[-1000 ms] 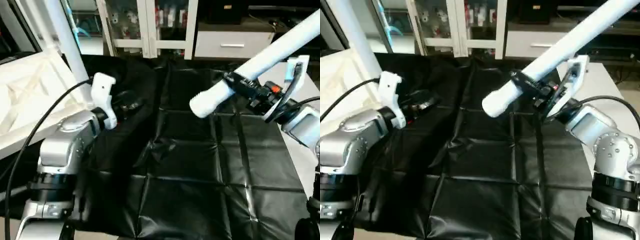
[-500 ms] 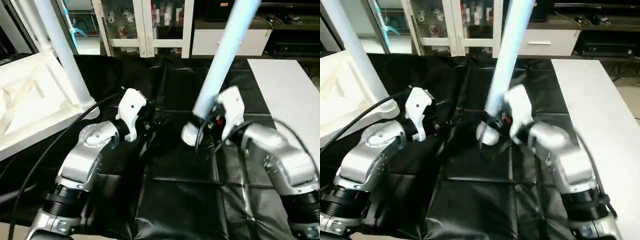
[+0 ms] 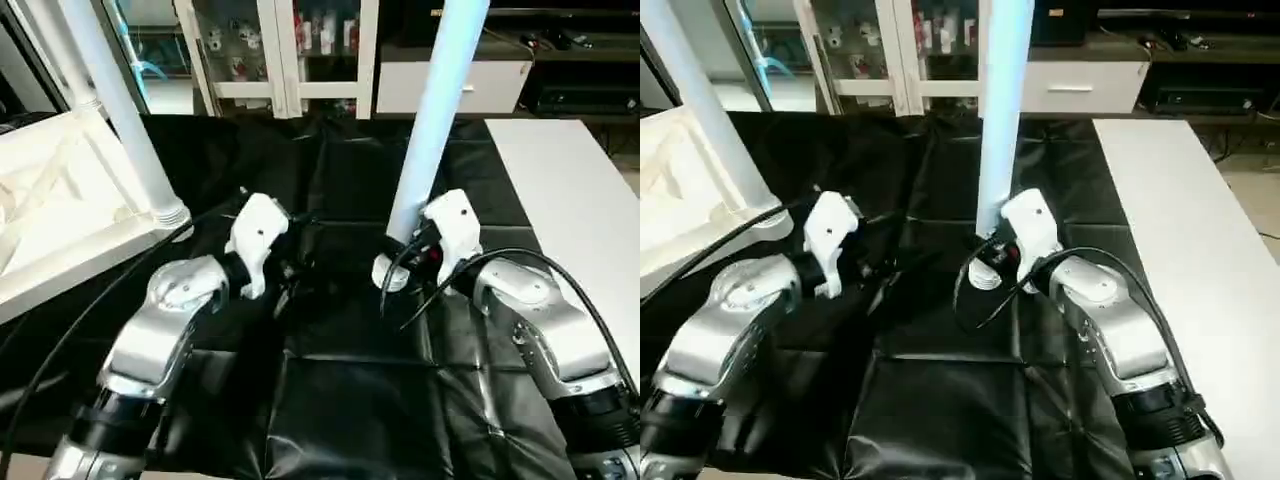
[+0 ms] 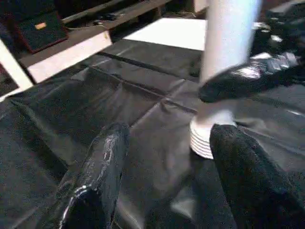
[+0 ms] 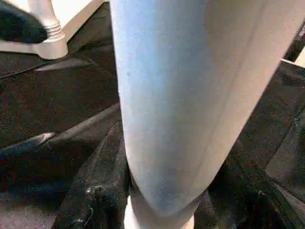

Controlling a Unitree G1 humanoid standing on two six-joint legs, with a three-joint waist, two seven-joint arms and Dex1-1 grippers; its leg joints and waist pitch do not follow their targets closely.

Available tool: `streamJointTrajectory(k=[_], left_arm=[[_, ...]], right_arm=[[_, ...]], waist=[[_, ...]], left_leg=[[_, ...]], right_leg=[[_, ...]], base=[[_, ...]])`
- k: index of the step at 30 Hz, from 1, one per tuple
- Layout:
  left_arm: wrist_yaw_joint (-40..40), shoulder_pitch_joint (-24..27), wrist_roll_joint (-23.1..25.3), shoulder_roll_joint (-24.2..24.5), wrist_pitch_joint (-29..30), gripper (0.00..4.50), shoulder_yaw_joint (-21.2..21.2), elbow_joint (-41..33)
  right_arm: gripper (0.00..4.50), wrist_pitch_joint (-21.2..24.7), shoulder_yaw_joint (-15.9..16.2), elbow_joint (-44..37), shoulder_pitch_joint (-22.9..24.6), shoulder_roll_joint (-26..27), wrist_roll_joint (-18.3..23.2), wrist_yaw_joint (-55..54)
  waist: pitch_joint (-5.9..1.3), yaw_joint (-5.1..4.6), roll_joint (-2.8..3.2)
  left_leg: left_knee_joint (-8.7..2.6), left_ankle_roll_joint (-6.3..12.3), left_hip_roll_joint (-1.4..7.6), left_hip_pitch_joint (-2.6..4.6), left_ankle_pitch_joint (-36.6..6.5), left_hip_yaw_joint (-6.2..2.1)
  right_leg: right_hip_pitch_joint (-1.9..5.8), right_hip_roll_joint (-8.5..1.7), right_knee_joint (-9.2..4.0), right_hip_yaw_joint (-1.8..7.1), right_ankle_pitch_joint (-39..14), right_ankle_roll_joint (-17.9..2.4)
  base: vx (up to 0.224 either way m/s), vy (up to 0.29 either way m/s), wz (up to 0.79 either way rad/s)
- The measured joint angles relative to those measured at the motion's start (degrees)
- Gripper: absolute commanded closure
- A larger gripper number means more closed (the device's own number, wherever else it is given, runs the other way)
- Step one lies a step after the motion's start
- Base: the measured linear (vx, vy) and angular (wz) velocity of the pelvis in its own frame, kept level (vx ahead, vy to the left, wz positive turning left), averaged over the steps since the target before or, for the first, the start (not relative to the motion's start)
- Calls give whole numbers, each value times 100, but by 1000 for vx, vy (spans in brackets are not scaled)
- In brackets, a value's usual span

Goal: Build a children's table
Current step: Pick table leg

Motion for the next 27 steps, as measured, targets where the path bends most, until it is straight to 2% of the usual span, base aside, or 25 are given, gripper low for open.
streamJointTrajectory(k=[2,6,18,19,27], left_arm=[[-77,81,-58,-2,54,140,-49,-79],[-90,95,-117,-6,124,140,-53,-212],[-86,90,-121,-22,135,140,-51,-217],[-85,90,-121,-22,135,140,-51,-217],[-81,90,-118,-8,148,140,-50,-219]], right_arm=[[272,-1,-15,121,-42,32,-35,16],[272,17,-14,388,-214,40,-106,81],[272,18,-16,697,-455,-75,-204,299],[237,19,-16,722,-484,-75,-204,323],[237,-57,-15,900,-601,-70,-272,408]], waist=[[-1,-16,-5],[-5,-31,-14],[-7,-95,-47],[-7,-97,-49],[-13,-92,-66]], left_leg=[[0,-1,0,38,-1,1],[0,-2,-3,59,-1,1],[0,-4,-5,59,0,2],[0,-4,-5,59,0,2],[-1,-4,-5,56,0,2]], right_leg=[[32,0,-1,4,-1,2],[52,0,-1,12,-4,6],[50,1,-2,18,-23,38],[49,1,-2,19,-22,37],[47,1,-2,18,-4,6]], base=[[0,0,0],[0,0,0],[0,0,0],[0,0,0],[0,0,0]])
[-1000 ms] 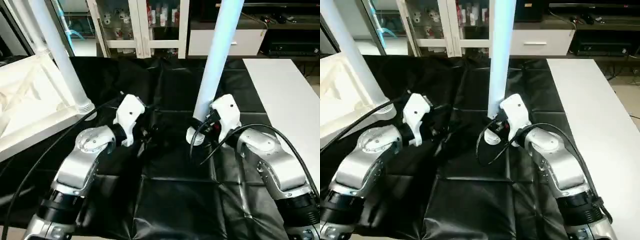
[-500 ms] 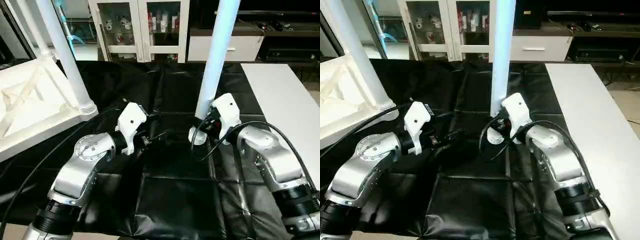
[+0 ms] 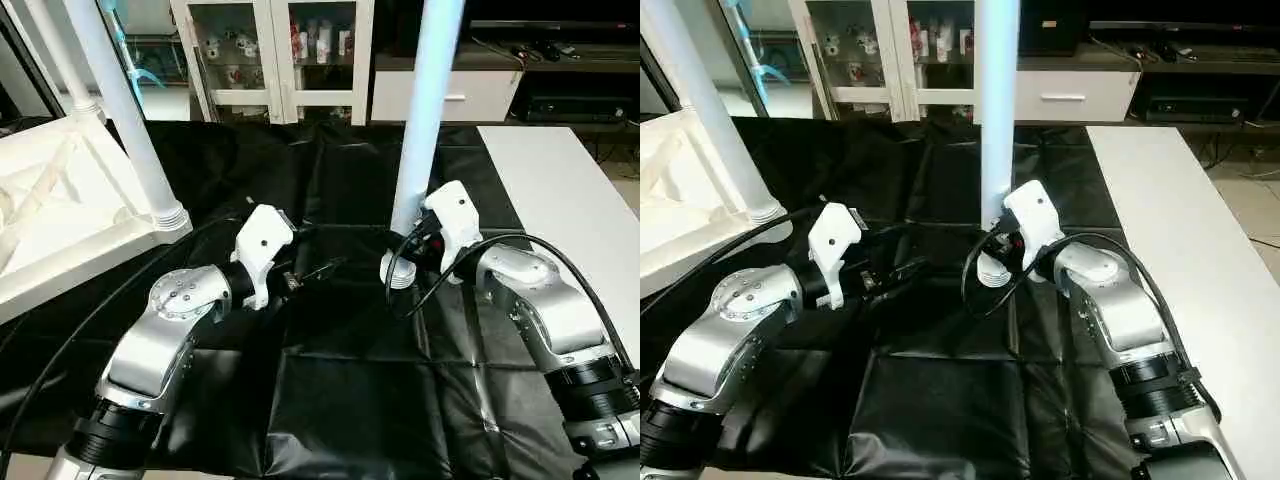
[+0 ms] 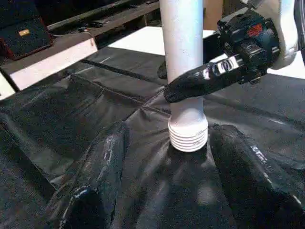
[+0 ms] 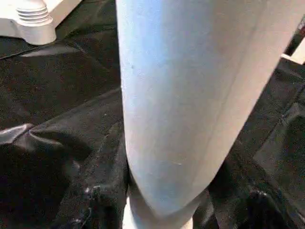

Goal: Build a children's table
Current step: Pick table leg

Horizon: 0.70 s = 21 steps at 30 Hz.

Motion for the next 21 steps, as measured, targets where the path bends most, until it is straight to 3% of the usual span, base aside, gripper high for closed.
streamJointTrajectory(k=[8,10,21], left_arm=[[3,0,2,12,3,140,3,-1],[3,-1,3,12,3,140,2,-1],[3,-37,4,34,3,140,6,-1]], right_arm=[[237,-19,-62,107,-59,13,-60,8],[197,-8,-91,121,-59,38,-58,8],[195,116,-59,417,27,84,-185,-14]], waist=[[1,1,-3],[2,-1,-4],[5,1,-5]], left_leg=[[-2,0,0,0,0,0],[-2,0,0,0,0,0],[-12,0,1,-23,0,0]], right_leg=[[-1,0,0,0,0,0],[-2,0,0,-1,0,0],[-26,1,-2,-5,1,-2]], base=[[0,0,0],[0,0,0],[0,0,0]])
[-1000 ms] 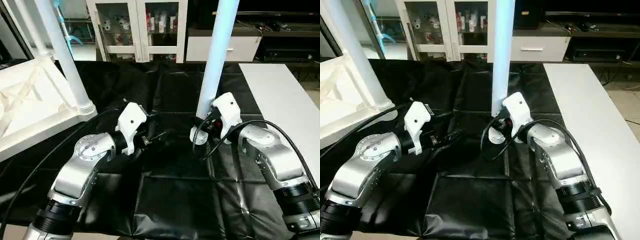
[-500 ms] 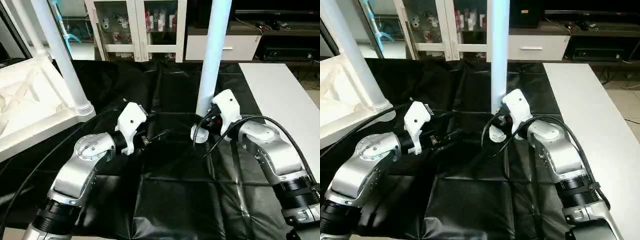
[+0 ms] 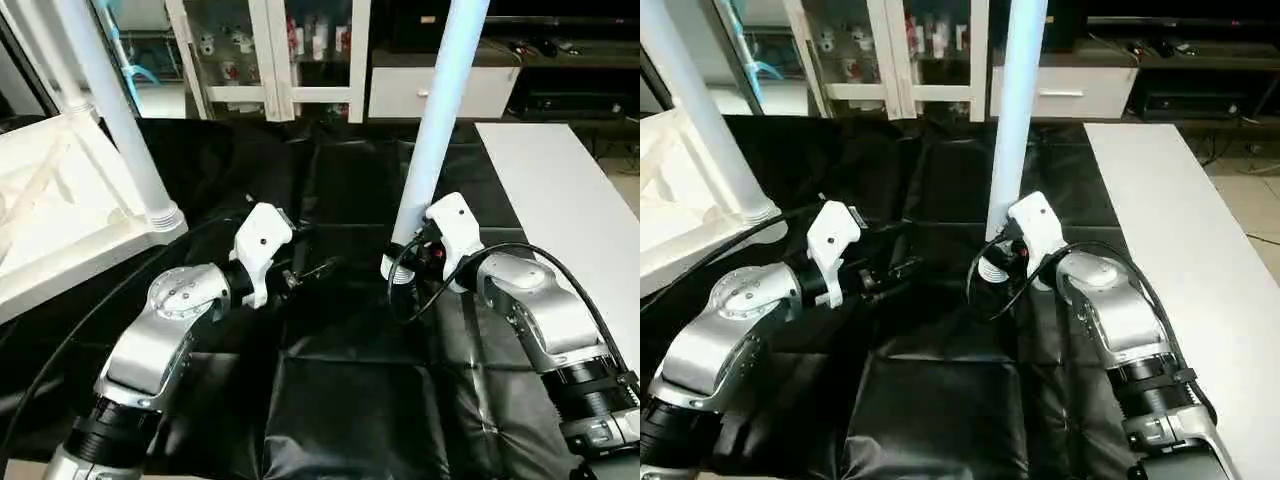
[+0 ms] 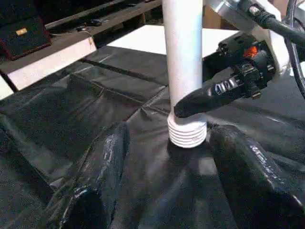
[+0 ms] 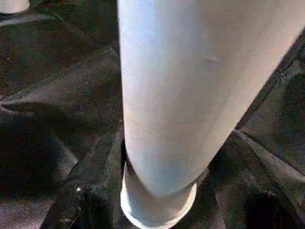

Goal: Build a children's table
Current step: Pick table leg

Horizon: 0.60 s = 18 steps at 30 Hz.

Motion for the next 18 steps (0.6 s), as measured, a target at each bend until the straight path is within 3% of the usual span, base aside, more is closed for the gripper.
streamJointTrajectory(k=[18], left_arm=[[1,-8,14,28,-2,140,2,0]], right_arm=[[195,-230,-82,415,-90,262,-105,-184]], waist=[[0,0,0]], left_leg=[[-2,-1,1,0,0,0]], right_leg=[[0,1,-1,-1,0,0]], base=[[0,0,0]])
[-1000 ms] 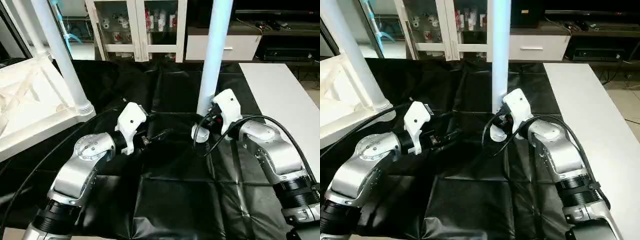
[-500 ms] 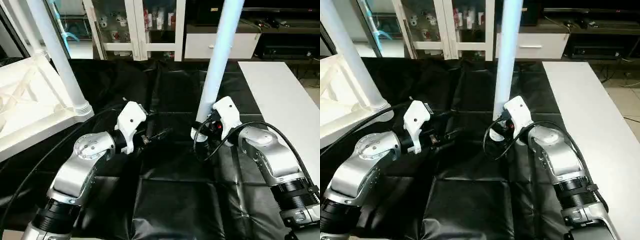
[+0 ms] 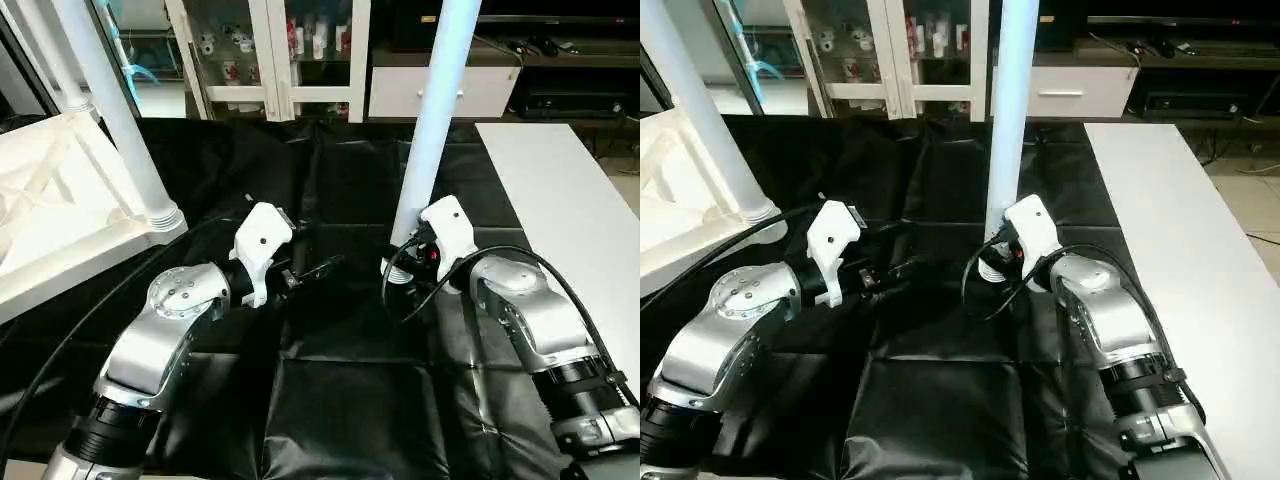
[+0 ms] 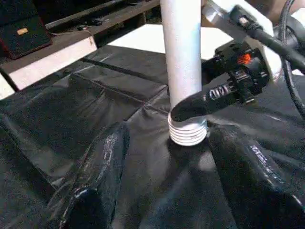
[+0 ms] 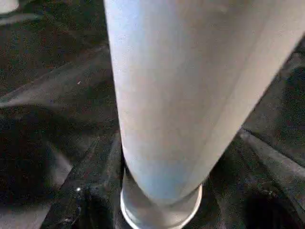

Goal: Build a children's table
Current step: Pick table leg

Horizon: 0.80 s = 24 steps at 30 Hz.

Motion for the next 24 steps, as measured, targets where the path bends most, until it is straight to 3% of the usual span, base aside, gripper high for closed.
streamJointTrajectory(k=[13,19,24], left_arm=[[1,-1,7,46,-2,140,1,0],[5,-1,9,47,-8,140,1,0],[14,-2,9,46,-10,140,1,0]], right_arm=[[195,-220,-158,388,-144,168,-15,-107],[254,-312,-186,406,-144,208,10,-35],[263,-421,-245,536,-173,246,12,27]], waist=[[0,9,1],[0,9,1],[0,6,0]], left_leg=[[0,0,0,-1,0,0],[0,0,0,0,0,0],[0,0,0,0,0,0]], right_leg=[[0,0,0,0,0,0],[0,0,0,0,0,0],[0,0,1,0,0,0]], base=[[0,0,0],[0,0,0],[0,0,0]])
